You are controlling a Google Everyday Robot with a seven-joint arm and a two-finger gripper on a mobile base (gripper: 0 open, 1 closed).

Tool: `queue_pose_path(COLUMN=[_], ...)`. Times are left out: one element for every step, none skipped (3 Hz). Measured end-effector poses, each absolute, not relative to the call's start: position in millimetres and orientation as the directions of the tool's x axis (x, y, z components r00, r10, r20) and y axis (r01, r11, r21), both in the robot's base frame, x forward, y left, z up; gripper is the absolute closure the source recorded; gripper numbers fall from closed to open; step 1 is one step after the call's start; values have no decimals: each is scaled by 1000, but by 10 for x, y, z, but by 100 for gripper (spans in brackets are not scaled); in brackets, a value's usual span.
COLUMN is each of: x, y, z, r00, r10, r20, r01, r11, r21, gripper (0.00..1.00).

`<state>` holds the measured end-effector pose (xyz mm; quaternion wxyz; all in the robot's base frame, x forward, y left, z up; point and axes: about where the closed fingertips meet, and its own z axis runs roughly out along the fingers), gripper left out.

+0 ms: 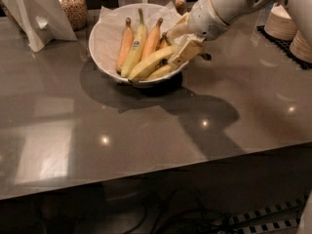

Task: Pick banana from white bowl

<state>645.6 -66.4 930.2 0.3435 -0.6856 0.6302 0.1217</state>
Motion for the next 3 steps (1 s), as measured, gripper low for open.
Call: queue_pose_path(x=[6469,6491,6501], y=[-637,-588,-574], z=[9276,9204,9145], r00=[176,171,164], r10=[-777,-771,-769], r20=[-604,-614,-618], r01=[-950,-954,-958], r11=[28,25,24], r21=[-312,-297,-285], gripper=[41,43,44])
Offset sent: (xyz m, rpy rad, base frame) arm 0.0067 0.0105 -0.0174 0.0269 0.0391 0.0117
